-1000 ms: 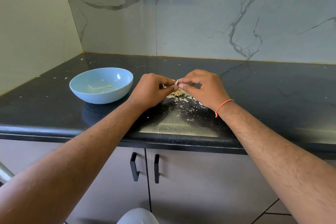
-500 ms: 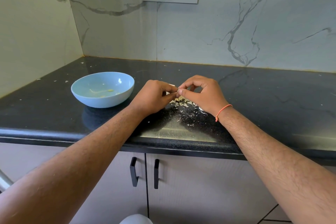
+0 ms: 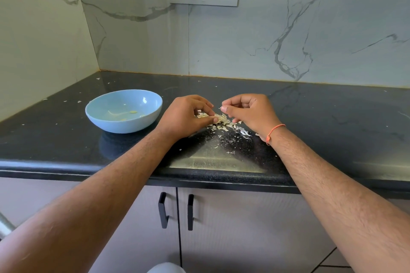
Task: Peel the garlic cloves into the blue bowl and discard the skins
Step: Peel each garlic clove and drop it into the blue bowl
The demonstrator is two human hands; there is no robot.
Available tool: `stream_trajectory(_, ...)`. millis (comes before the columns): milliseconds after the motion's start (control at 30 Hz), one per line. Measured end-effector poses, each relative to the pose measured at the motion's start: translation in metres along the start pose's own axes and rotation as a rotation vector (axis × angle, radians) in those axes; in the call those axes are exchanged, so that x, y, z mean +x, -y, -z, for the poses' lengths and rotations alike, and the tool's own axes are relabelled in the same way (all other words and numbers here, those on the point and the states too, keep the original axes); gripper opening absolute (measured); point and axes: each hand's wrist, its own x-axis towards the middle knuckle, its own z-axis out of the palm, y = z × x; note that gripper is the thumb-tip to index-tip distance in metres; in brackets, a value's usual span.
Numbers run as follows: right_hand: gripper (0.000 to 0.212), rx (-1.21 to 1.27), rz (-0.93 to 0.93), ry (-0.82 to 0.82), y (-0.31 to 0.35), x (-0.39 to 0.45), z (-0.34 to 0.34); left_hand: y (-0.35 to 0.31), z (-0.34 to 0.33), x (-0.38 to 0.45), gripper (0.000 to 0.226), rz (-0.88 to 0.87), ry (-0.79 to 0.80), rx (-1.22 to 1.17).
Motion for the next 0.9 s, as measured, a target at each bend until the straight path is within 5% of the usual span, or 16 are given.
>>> stream_trajectory(200, 0.019, -0.116, -0.122, 0.157, 0.017, 0.006, 0.013, -0.006, 0.003, -0.002, 0.011, 0.095, 0.015, 0.007)
stream_trajectory(367, 0.009, -0.728, 0.006, 0.312, 0.059, 0.017, 0.025, -0.011, 0.005, -0.005, 0.036, 0.082, 0.055, 0.019)
stream_trajectory(567, 0.012, -1.189, 0.169, 0.508, 0.07, 0.005, -0.005, -0.009, 0.008, -0.008, 0.011, 0.046, 0.037, -0.023)
stream_trajectory(667, 0.012, -1.169, 0.162, 0.469, 0.076, 0.005, -0.006, -0.01, 0.009, -0.008, 0.01, 0.038, 0.014, -0.019)
stream_trajectory(800, 0.011, -1.008, 0.115, 0.333, 0.081, 0.013, 0.006, -0.007, 0.008, -0.007, 0.037, 0.089, 0.03, -0.003)
stream_trajectory(900, 0.011, -1.034, 0.083, 0.368, 0.078, 0.009, 0.005, -0.01, 0.008, -0.006, 0.028, 0.079, 0.031, -0.015)
